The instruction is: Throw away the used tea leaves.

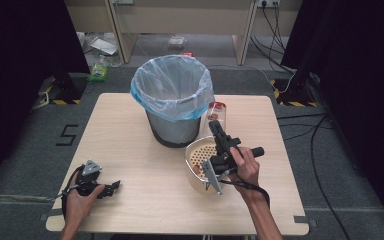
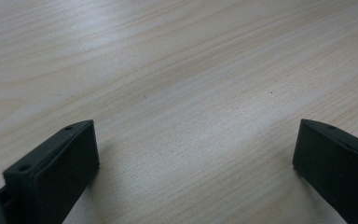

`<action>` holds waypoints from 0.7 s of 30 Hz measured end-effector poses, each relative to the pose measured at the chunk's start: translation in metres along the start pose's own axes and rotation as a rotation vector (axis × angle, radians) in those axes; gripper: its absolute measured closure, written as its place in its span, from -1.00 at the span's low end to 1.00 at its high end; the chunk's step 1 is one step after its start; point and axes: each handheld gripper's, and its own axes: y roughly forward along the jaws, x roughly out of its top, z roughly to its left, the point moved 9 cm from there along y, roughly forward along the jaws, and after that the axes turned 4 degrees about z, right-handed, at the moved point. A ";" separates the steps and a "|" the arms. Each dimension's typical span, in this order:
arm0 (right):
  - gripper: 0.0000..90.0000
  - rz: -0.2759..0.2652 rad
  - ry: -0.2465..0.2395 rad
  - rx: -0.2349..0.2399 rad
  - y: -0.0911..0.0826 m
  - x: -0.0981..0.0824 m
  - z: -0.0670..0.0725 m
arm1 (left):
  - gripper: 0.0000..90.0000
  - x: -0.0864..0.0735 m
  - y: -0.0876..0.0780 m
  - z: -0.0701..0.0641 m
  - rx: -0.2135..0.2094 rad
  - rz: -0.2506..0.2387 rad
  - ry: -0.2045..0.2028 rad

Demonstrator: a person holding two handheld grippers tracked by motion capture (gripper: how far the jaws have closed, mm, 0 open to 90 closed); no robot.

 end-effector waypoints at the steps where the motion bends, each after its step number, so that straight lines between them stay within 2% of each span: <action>1: 0.97 -0.015 0.008 -0.010 -0.001 0.003 -0.001 | -1.00 0.000 0.000 0.000 0.000 0.000 0.000; 4: 0.97 0.032 -0.007 0.049 0.006 -0.005 0.016 | -1.00 0.000 0.000 0.000 0.000 0.000 0.000; 5: 0.97 -0.009 -0.029 0.027 0.000 0.003 0.014 | -1.00 0.000 0.000 0.000 0.000 0.000 0.000; 6: 0.97 -0.037 -0.024 -0.001 -0.002 0.008 0.009 | -1.00 0.000 0.000 0.000 0.000 0.000 0.001; 8: 0.97 0.019 -0.011 0.026 0.007 -0.001 0.012 | -1.00 0.000 0.000 0.000 0.000 0.000 0.002; 11: 0.97 0.014 -0.016 0.034 0.005 0.002 0.014 | -1.00 0.000 0.000 0.000 -0.001 0.000 0.001; 15: 0.97 0.027 -0.011 0.050 0.007 -0.004 0.020 | -1.00 0.000 0.000 0.000 -0.001 0.000 0.002; 17: 0.97 0.025 -0.008 0.044 0.006 -0.004 0.016 | -1.00 0.000 0.000 0.000 -0.001 0.000 0.002; 19: 0.97 0.025 0.006 0.019 0.005 -0.005 0.009 | -1.00 0.000 0.000 0.000 -0.001 0.000 0.002; 21: 0.97 0.029 0.026 0.029 0.005 -0.007 0.008 | -1.00 0.000 0.000 0.000 -0.001 0.000 0.002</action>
